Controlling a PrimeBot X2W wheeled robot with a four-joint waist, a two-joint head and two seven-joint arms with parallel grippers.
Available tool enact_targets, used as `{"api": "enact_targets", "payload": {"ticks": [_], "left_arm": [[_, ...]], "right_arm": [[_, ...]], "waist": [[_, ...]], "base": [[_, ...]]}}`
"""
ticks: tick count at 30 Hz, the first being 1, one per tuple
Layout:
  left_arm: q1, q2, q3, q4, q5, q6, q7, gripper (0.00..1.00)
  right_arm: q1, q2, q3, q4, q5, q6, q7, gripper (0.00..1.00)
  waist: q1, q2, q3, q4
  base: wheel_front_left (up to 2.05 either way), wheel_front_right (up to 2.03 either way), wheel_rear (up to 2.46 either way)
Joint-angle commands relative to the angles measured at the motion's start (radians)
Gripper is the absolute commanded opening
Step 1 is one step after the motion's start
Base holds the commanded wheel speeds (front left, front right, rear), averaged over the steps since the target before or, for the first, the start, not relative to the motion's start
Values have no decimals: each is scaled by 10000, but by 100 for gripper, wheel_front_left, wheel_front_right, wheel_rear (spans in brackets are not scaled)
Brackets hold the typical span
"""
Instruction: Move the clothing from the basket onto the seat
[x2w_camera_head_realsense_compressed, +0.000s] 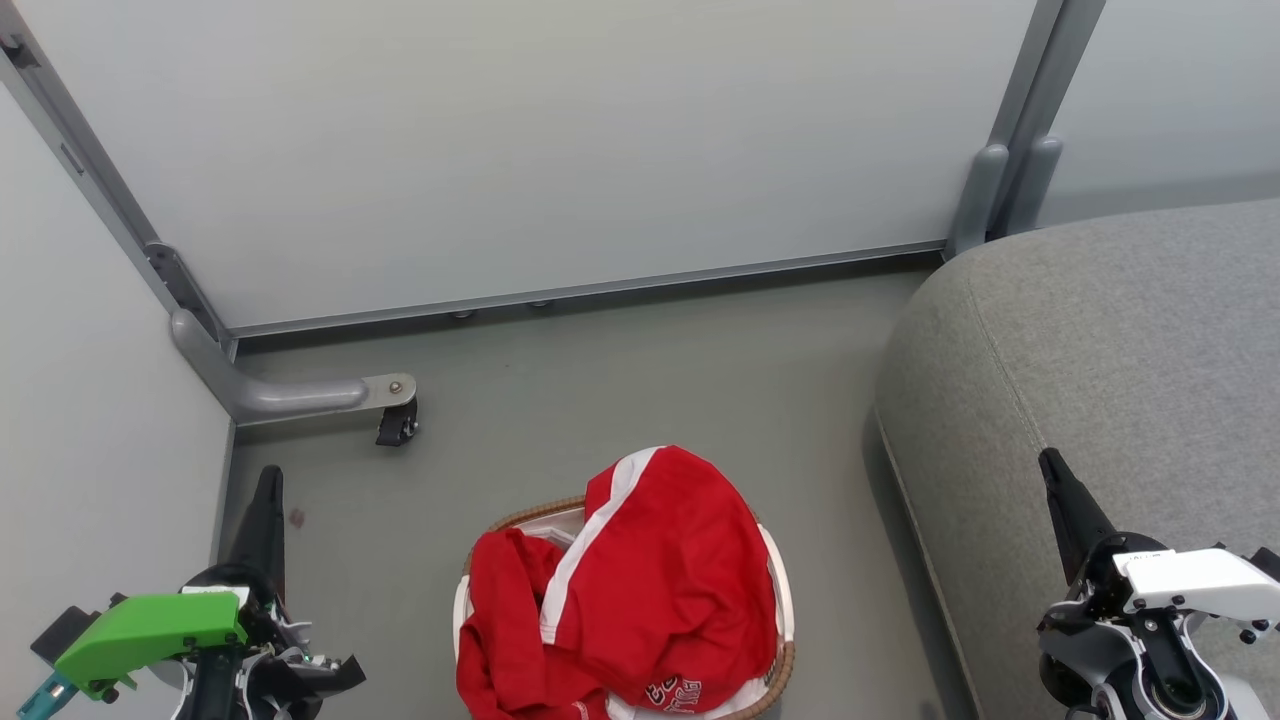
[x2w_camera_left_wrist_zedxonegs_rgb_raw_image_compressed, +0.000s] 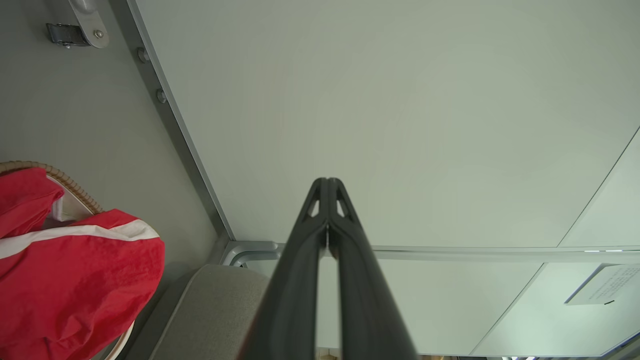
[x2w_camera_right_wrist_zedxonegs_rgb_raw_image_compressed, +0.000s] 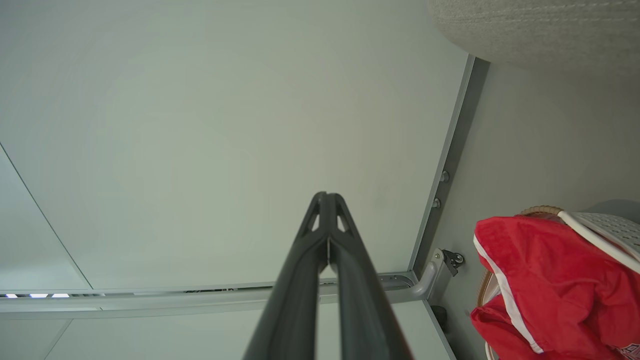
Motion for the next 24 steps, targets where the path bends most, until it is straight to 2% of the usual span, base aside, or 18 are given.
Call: {"api": "enact_targets", "payload": {"ticks": [1, 24], "left_arm": [[-115, 64, 17, -2, -25, -54, 23, 0], [-116, 64, 17, -6, -25, -54, 23, 0]], "right_arm": [[-75, -61, -17, -24, 36, -4, 27, 0], [-75, -61, -17, -24, 36, -4, 26, 0]], "waist": [[0, 0, 0, 0], [0, 0, 0, 0]], "base": [[0, 0, 0], [0, 0, 0]]}}
